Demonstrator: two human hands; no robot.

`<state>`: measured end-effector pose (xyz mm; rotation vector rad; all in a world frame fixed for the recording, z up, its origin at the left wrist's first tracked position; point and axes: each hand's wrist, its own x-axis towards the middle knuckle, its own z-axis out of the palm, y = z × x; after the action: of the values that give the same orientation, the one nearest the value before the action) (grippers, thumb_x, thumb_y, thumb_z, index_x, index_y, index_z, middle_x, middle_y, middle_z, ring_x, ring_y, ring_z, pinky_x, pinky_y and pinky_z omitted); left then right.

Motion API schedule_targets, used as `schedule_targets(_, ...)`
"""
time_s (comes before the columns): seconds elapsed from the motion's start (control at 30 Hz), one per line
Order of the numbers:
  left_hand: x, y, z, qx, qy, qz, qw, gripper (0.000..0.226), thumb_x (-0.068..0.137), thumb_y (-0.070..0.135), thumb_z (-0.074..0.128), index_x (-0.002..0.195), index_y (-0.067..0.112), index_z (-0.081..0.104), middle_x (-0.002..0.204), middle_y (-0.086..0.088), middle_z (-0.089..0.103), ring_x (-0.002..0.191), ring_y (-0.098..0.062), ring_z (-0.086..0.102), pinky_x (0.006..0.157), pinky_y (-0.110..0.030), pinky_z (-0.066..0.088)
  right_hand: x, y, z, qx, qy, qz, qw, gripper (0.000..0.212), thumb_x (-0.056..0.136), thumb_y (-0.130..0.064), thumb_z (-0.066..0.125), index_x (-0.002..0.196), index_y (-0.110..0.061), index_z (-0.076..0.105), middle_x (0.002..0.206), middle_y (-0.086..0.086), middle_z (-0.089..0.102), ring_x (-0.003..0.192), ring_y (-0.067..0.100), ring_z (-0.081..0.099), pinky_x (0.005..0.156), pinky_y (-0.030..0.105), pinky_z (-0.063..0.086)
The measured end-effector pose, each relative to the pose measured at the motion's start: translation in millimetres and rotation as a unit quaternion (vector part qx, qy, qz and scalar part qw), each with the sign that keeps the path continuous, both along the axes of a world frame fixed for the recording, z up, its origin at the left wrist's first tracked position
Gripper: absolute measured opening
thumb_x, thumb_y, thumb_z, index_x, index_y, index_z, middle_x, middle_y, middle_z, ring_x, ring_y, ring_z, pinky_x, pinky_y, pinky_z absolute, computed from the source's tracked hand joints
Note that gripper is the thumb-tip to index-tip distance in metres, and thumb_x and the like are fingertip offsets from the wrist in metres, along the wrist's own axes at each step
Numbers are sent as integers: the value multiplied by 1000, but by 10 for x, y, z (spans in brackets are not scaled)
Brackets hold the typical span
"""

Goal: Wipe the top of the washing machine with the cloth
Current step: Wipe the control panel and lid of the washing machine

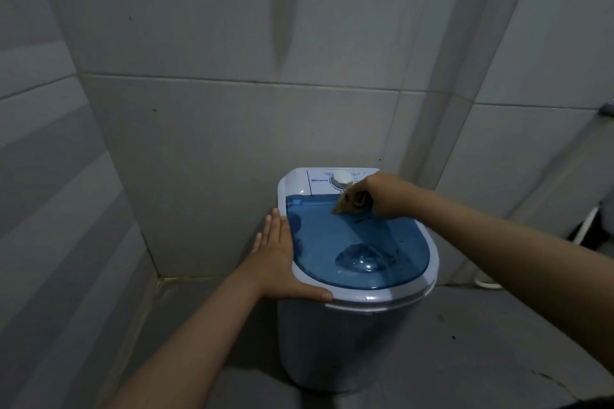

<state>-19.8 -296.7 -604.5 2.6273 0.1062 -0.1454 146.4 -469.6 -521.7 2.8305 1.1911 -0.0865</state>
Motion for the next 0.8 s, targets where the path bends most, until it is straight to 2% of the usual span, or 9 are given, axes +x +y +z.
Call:
schedule_targets(0.07, 1, -14, 14, -1, -2, -5, 1000, 156, 43, 86, 62, 144, 10, -31, 150, -9, -40, 138, -24, -35, 113, -41, -14, 48, -72, 130, 46, 12, -23, 999, 44, 70, 4, 55, 110, -11, 67, 105, 14, 70, 96, 32, 62, 75, 34, 51)
schedule_targets(0.13, -10, -37, 27, 2, -9, -9, 1000, 156, 43, 85, 63, 144, 11, -31, 150, -9, -41, 138, -24, -35, 112, -41, -15, 144, -104, 239, 131, -7, -51, 990, 40, 68, 3, 56, 104, -10, 69, 97, 14, 71, 90, 34, 64, 68, 34, 50)
schedule_targets(0.23, -34, -22, 65, 9, -10, -12, 1000, 156, 43, 85, 63, 144, 12, -31, 150, -8, -41, 138, -24, -35, 110, -40, -15, 231, 25, 218, 212, -58, -74, 973, 44, 68, 2, 58, 109, -12, 67, 104, 15, 71, 94, 35, 64, 68, 31, 46)
schedule_targets(0.27, 114, 124, -55, 5, 7, 5, 1000, 156, 44, 85, 64, 143, 12, -32, 150, -8, -42, 138, -25, -36, 110, -40, -16, 441, 306, 66, 228, -44, -68, 970, 45, 71, 1, 59, 113, -12, 65, 109, 15, 70, 98, 35, 63, 71, 33, 48)
schedule_targets(0.4, 93, 139, -102, 3, 8, -3, 1000, 156, 45, 82, 67, 142, 13, -34, 148, -7, -44, 137, -24, -38, 111, -39, -16, 475, 676, -141, 168, -62, 18, 984, 51, 78, -8, 62, 126, -24, 58, 127, 8, 62, 109, 32, 59, 84, 37, 50)
schedule_targets(0.5, 68, 68, -84, -8, 0, -7, 1000, 155, 46, 81, 68, 142, 13, -35, 148, -6, -45, 136, -22, -39, 109, -38, -17, 481, 765, -225, 33, -92, 89, 991, 45, 83, -13, 60, 126, -26, 59, 134, 3, 56, 112, 30, 58, 86, 36, 51)
schedule_targets(0.57, 80, 76, -84, -3, -5, -8, 1000, 155, 47, 80, 68, 141, 13, -35, 148, -6, -45, 136, -22, -39, 109, -37, -17, 531, 752, -189, 8, -101, 79, 992, 43, 83, -14, 59, 124, -27, 60, 134, 2, 56, 113, 30, 58, 85, 36, 51)
schedule_targets(0.7, 77, 59, -46, -6, -10, -12, 1000, 155, 47, 80, 68, 141, 13, -36, 148, -6, -45, 136, -22, -39, 110, -38, -17, 657, 635, -68, 21, -81, -1, 996, 41, 82, -9, 57, 121, -19, 61, 118, 11, 65, 102, 34, 61, 75, 35, 49)
schedule_targets(0.8, 71, 50, -37, -2, -7, -10, 1000, 155, 47, 79, 69, 141, 13, -35, 148, -5, -45, 136, -22, -39, 110, -38, -17, 684, 601, -93, 36, -66, -38, 996, 40, 82, -7, 57, 121, -16, 60, 114, 16, 66, 101, 36, 61, 75, 33, 47)
